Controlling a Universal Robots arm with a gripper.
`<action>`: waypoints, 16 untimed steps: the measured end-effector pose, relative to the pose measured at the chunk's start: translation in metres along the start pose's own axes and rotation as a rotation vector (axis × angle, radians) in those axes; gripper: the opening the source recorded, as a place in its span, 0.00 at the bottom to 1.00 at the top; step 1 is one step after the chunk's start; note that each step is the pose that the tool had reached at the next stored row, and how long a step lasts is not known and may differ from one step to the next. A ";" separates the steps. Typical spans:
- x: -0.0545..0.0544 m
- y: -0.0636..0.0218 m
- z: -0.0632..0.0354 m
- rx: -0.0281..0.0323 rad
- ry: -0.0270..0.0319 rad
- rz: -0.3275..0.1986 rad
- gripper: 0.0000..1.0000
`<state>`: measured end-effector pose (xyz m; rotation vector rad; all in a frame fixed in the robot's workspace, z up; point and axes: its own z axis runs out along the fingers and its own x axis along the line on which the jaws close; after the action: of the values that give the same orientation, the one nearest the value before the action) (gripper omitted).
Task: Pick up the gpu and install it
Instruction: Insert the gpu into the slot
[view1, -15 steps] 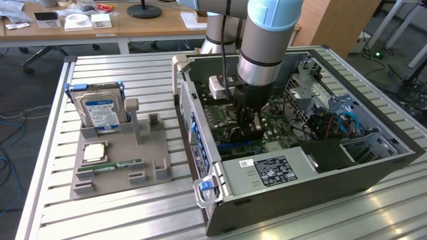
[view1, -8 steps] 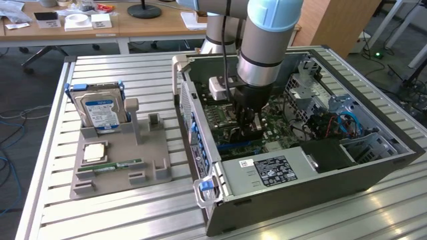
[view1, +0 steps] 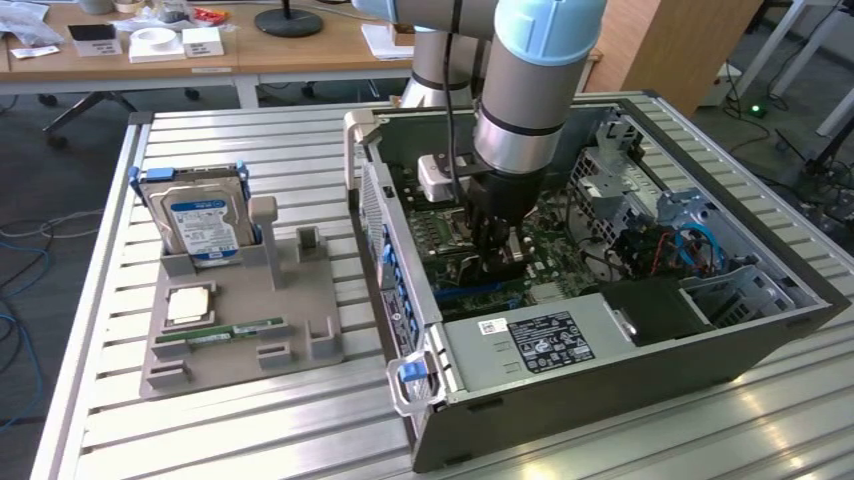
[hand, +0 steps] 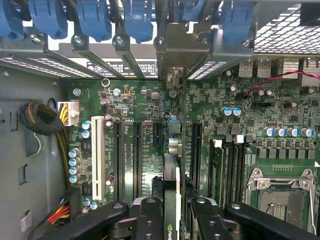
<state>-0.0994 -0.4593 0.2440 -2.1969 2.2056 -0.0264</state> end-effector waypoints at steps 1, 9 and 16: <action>0.000 0.0000 0.0000 0.0001 -0.0001 0.000 0.26; 0.000 0.0000 0.0001 0.0000 -0.0009 -0.022 0.26; 0.000 0.0001 0.0021 -0.0004 -0.0001 -0.023 0.26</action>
<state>-0.0994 -0.4594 0.2419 -2.2229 2.1800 -0.0263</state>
